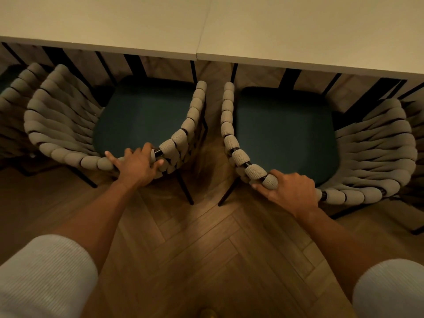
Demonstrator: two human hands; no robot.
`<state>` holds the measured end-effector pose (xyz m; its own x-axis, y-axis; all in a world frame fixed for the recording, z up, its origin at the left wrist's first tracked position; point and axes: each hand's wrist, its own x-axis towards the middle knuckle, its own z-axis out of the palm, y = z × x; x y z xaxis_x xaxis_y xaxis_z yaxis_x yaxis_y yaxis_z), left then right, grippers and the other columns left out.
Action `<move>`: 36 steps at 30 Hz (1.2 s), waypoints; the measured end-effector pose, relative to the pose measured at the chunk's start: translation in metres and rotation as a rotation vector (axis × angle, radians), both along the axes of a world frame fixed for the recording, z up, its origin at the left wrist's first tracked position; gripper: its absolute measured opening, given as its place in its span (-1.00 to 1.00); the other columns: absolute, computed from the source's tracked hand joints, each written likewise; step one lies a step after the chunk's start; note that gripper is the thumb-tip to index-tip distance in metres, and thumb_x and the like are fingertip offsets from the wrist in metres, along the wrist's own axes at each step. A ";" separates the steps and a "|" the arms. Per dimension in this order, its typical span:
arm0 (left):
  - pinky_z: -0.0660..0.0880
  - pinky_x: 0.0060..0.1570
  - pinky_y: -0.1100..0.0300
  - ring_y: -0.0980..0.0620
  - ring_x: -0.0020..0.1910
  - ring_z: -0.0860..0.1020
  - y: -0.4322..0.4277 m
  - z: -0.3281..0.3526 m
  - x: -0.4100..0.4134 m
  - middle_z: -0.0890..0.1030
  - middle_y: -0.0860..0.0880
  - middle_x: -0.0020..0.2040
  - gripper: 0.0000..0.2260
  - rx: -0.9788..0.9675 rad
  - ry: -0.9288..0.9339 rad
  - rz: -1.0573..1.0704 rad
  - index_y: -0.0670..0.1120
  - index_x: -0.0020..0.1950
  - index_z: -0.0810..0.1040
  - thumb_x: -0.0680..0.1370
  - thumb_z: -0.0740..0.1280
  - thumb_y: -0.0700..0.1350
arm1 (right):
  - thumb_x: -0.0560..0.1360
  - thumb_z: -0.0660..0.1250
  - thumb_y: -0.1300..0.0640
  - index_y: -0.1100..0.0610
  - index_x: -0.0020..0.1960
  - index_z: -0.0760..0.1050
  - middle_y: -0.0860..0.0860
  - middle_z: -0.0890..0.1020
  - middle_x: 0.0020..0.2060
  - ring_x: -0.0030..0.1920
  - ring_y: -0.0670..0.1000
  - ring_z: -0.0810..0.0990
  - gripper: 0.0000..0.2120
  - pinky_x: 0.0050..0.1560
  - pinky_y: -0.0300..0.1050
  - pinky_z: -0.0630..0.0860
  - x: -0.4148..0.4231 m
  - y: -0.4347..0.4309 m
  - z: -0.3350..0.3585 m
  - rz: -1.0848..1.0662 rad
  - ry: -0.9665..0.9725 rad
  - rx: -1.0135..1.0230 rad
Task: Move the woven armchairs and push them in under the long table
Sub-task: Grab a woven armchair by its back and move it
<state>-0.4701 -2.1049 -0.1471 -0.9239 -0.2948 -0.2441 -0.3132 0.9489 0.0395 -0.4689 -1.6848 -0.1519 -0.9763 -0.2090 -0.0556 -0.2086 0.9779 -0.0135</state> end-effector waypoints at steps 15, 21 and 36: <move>-0.24 0.35 -0.60 -0.21 0.38 0.37 0.001 0.000 0.000 0.56 -0.04 0.22 -0.71 0.012 -0.003 0.013 0.12 0.24 0.33 0.62 0.22 0.24 | 0.38 -0.15 -0.70 -0.14 0.07 0.57 -0.14 0.48 -0.42 -0.42 -0.10 0.50 -0.18 -0.38 -0.15 0.54 0.010 -0.004 0.006 -0.043 -0.016 -0.016; -0.24 0.34 -0.61 -0.19 0.37 0.37 -0.005 -0.003 -0.003 0.56 -0.01 0.21 -0.71 0.021 -0.022 0.013 0.15 0.21 0.33 0.61 0.20 0.28 | 0.30 -0.23 -0.74 -0.14 0.13 0.57 -0.13 0.54 -0.36 -0.36 -0.10 0.55 -0.07 -0.34 -0.11 0.60 0.002 -0.003 0.002 -0.039 -0.065 -0.049; -0.19 0.39 -0.57 -0.26 0.50 0.27 0.004 0.011 -0.011 0.45 -0.11 0.43 -0.48 0.045 -0.194 0.050 0.15 0.44 0.24 0.56 0.30 0.30 | 0.27 -0.08 -0.77 -0.15 0.07 0.52 -0.15 0.59 -0.25 -0.24 -0.09 0.59 -0.16 -0.20 -0.05 0.63 -0.001 0.005 0.016 -0.042 -0.200 -0.130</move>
